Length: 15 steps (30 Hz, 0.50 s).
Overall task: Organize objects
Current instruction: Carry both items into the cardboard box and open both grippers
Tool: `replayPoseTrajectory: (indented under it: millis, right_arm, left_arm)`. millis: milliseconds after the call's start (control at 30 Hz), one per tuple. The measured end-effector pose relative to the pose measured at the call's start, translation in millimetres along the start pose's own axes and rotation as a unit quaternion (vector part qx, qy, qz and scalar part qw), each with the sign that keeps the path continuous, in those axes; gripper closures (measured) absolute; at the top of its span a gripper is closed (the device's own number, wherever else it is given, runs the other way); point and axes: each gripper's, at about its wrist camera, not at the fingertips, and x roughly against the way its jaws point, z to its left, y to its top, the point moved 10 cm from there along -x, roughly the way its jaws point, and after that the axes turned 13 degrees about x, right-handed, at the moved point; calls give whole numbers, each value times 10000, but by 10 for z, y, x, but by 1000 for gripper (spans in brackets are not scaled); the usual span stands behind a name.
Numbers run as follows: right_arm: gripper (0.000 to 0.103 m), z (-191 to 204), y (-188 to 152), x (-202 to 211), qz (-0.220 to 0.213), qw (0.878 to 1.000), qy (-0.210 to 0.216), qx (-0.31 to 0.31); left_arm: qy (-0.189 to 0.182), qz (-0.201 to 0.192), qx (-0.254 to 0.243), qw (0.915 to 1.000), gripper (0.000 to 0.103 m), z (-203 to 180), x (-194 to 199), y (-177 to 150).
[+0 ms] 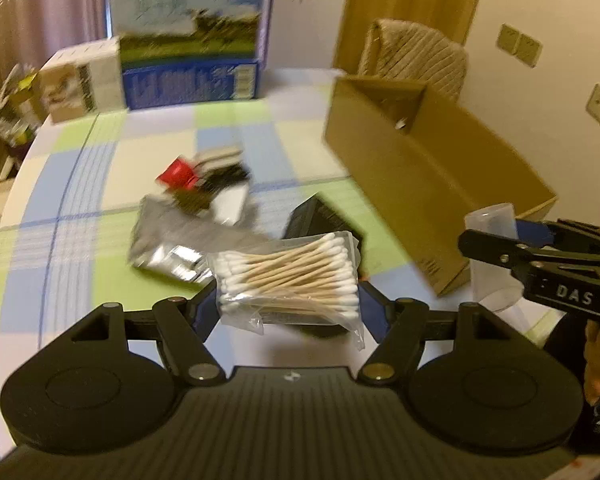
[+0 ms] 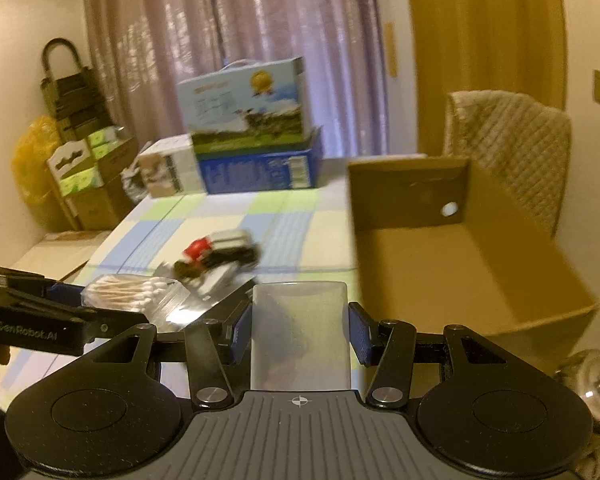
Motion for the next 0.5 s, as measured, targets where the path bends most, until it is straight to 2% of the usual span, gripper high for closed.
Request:
replayPoseTrajectory:
  millis: [233,500]
  right_arm:
    - [56,-771,227,135,-6,9991,-311,-283]
    - [55,-1479,279,128,-33,9965,-611,-575]
  left_arm:
    - [-440,-179,-360,9982,36,-736,-27,331]
    - [-803,-201,-731,9939,36,-1494,-322,598]
